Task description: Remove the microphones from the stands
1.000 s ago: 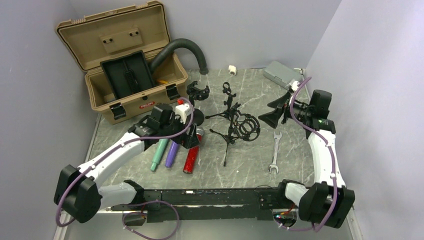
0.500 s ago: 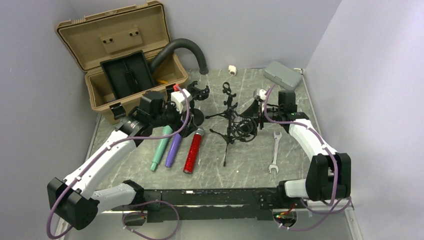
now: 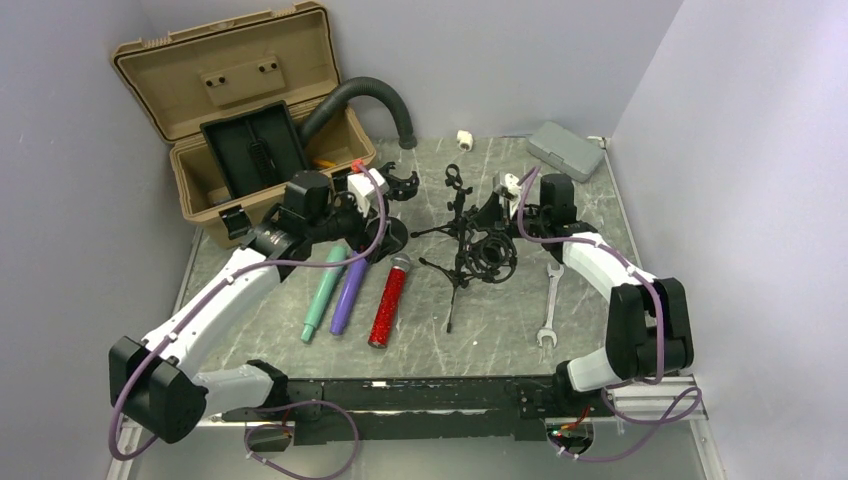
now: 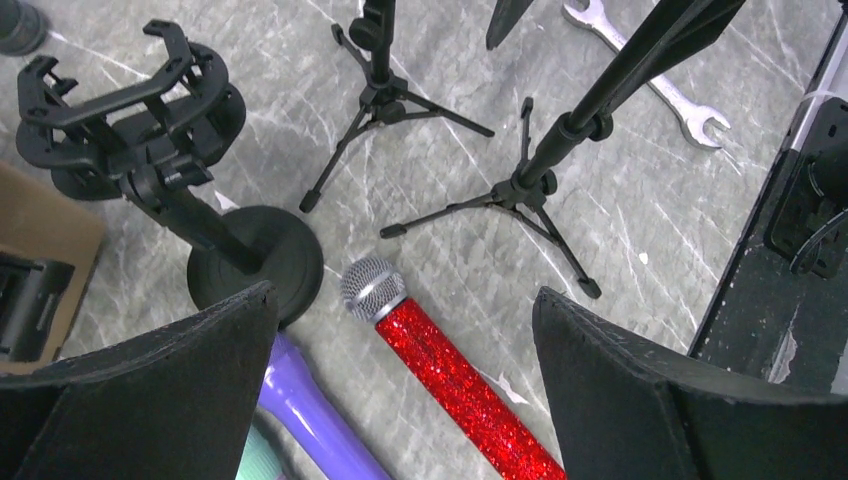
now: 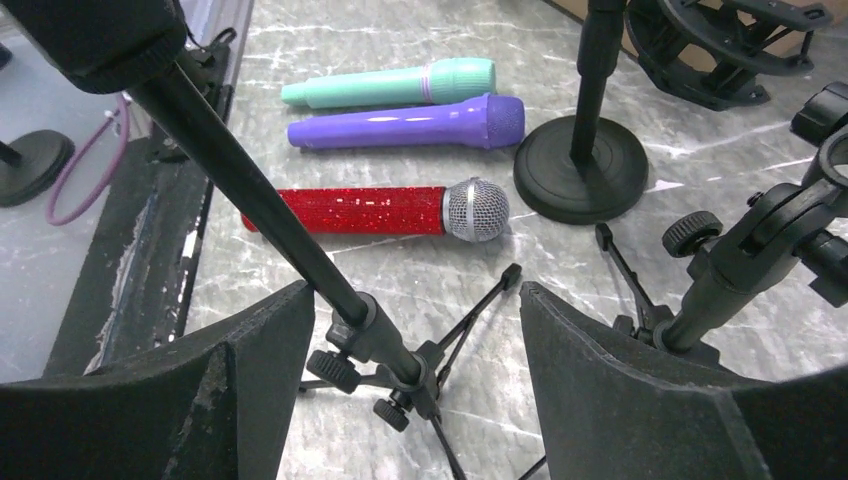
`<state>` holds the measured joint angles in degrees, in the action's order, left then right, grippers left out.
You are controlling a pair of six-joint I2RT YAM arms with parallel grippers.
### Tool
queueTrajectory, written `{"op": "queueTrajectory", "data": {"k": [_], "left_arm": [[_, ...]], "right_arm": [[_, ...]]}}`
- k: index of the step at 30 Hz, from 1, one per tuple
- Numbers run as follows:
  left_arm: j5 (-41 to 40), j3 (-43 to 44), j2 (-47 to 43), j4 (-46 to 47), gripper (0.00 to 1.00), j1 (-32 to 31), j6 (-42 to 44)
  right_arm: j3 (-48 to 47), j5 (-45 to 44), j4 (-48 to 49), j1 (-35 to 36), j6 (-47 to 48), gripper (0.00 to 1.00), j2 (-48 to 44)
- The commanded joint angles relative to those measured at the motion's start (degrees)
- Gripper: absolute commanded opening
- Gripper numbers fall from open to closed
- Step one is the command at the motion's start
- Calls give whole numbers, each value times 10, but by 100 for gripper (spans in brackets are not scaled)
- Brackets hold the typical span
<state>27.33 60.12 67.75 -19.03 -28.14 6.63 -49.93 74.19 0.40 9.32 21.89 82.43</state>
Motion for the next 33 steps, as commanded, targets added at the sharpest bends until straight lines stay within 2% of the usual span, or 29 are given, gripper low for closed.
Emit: {"op": "queueTrajectory", "data": {"k": [1,8,11,15,18,20,22,23,24,29,33], "left_arm": [[31,0,15,59,99,3,1],[59,14,64,92,100,3,-4],[68,20,88,101,99,3,-12],[79,22,121,115,99,3,-20],[102,21,142,132,99,3,-29],[124,19,155,146,98,2,-34],[146,17,167,159,96,1,-35],[155,17,172,162,96,-2,-34],[163,18,179,165,95,-4,-33],[191,21,192,172,94,-19,-30],[185,27,193,172,95,-24,-29]], "right_arm": [[18,55,138,0,-65,76,17],[18,73,116,1,-48,74,21],[30,75,167,6,-89,72,20],[57,74,302,23,-203,62,28],[80,75,469,30,-343,49,48],[96,77,654,31,-483,40,75],[96,86,908,31,-689,30,126],[78,95,970,29,-770,25,154],[63,98,977,30,-819,22,171],[65,97,978,28,-803,6,154],[31,101,977,21,-852,2,139]]}}
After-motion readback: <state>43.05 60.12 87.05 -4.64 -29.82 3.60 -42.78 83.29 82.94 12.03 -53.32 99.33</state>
